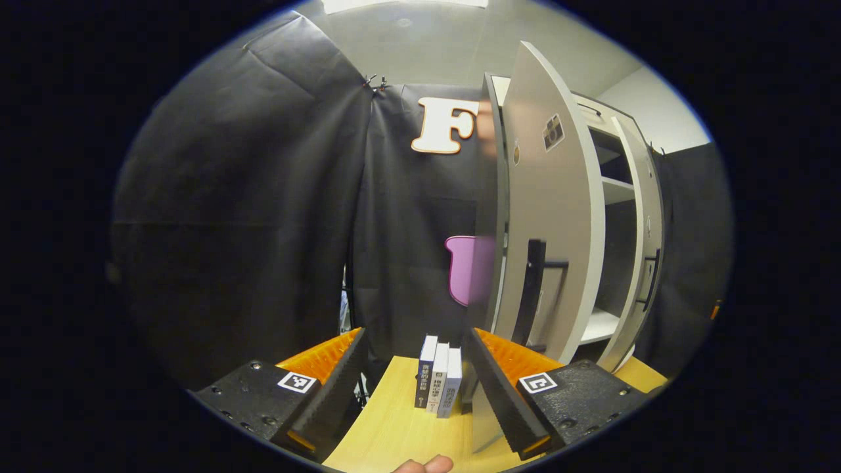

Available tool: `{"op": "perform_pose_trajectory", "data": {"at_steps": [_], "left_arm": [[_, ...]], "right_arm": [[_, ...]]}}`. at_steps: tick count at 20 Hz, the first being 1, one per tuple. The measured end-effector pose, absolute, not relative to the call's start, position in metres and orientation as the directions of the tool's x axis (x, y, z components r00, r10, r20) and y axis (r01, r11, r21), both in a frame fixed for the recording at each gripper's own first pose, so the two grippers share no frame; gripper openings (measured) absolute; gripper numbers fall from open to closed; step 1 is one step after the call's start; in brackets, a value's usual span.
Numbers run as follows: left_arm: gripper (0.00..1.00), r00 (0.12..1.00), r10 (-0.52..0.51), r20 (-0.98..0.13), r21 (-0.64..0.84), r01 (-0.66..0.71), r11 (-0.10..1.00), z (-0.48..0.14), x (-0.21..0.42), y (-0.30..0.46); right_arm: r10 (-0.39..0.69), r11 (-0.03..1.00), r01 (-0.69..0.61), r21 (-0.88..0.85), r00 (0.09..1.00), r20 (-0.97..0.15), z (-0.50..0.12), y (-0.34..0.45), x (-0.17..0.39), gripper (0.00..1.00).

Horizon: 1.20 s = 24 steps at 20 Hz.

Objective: Grasp the bottle in the cabinet with the left hand and place it on the coaster, then close the right door with the right hand and the left door with the left hand.

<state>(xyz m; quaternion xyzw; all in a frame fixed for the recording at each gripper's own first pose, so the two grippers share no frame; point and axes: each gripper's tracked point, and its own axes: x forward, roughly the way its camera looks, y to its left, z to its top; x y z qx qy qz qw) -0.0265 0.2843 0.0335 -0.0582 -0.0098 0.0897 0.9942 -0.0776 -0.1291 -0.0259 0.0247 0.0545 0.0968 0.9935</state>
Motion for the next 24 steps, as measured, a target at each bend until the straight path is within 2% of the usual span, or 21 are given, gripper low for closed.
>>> {"op": "perform_pose_trajectory", "data": {"at_steps": [2,3,4,5,7,8,12,17,20,22,23,24], "left_arm": [[0.93,0.986,0.166,0.014,-0.094,-0.164,0.982,0.042,-0.017,0.278],[0.96,0.986,0.165,0.015,-0.075,-0.163,0.984,0.045,-0.012,0.276],[0.92,0.987,0.158,0.018,-0.061,-0.157,0.986,0.048,-0.008,0.272],[0.93,0.989,0.146,0.020,-0.049,-0.145,0.988,0.050,-0.003,0.265],[1.00,0.986,0.164,0.025,-0.023,-0.163,0.986,0.051,0.003,0.265],[0.92,0.983,0.181,0.028,-0.015,-0.181,0.983,0.054,0.002,0.266],[0.93,0.986,0.164,0.015,-0.035,-0.163,0.986,0.052,0.005,0.264],[0.93,0.984,0.173,0.029,-0.021,-0.173,0.985,0.053,0.005,0.264],[0.89,0.986,0.164,0.026,-0.025,-0.164,0.986,0.053,0.006,0.260],[0.87,0.987,0.158,0.020,-0.054,-0.157,0.986,0.052,0.006,0.258],[0.90,0.987,0.159,0.017,-0.062,-0.157,0.986,0.052,0.006,0.258],[0.87,0.988,0.157,0.017,-0.058,-0.155,0.986,0.052,0.006,0.258]], "right_arm": [[0.174,0.984,-0.167,0.063,0.979,-0.110,-0.028,-0.138,-0.087,0.94],[0.163,0.986,-0.158,0.056,0.981,-0.106,-0.027,-0.142,-0.091,0.94],[0.158,0.987,-0.154,0.046,0.983,-0.096,-0.023,-0.144,-0.095,0.97],[0.153,0.988,-0.151,0.039,0.985,-0.083,-0.020,-0.144,-0.096,0.97],[0.147,0.989,-0.146,0.029,0.986,-0.076,-0.016,-0.145,-0.100,0.99],[0.138,0.990,-0.137,0.023,0.987,-0.078,-0.016,-0.147,-0.102,0.94],[0.122,0.992,-0.120,0.026,0.988,-0.098,-0.019,-0.152,-0.107,0.94],[0.158,0.982,-0.139,0.130,0.977,-0.145,-0.025,-0.149,-0.114,0.97],[0.192,0.968,-0.167,0.186,0.973,-0.128,-0.022,-0.147,-0.116,0.97],[0.187,0.971,-0.167,0.171,0.977,-0.107,-0.019,-0.149,-0.114,0.96],[0.190,0.973,-0.174,0.154,0.977,-0.100,-0.018,-0.149,-0.115,0.96],[0.203,0.972,-0.190,0.136,0.975,-0.088,-0.016,-0.146,-0.115,0.96]]}}
